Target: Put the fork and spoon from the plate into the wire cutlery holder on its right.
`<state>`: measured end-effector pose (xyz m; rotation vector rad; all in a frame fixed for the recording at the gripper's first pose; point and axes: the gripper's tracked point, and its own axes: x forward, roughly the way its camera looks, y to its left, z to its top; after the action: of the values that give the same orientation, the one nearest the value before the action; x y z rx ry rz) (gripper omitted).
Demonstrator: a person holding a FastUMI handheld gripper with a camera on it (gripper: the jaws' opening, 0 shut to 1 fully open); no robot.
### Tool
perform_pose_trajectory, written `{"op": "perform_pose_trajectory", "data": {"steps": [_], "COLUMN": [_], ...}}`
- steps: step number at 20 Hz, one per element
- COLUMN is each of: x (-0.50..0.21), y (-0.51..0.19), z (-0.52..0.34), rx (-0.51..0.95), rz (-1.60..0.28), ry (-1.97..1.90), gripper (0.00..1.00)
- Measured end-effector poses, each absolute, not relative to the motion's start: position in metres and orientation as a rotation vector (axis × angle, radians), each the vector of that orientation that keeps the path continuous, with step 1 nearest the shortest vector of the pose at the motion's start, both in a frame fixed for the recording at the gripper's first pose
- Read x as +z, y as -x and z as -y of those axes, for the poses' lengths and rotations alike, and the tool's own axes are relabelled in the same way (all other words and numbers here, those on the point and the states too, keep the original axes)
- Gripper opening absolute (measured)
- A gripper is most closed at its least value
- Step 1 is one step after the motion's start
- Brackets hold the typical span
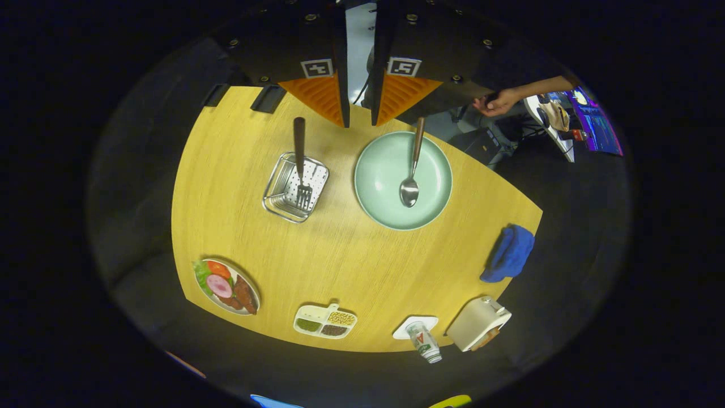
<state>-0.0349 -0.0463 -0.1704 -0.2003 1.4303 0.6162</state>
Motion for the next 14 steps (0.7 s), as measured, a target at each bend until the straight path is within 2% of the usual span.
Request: {"op": "perform_pose_trajectory", "data": {"steps": [14], "x": [-0.224], "y": [0.078], "z": [-0.026], "rx": [0.703], "rz": [-1.548], "ry": [0.258], "gripper": [0.2]}}
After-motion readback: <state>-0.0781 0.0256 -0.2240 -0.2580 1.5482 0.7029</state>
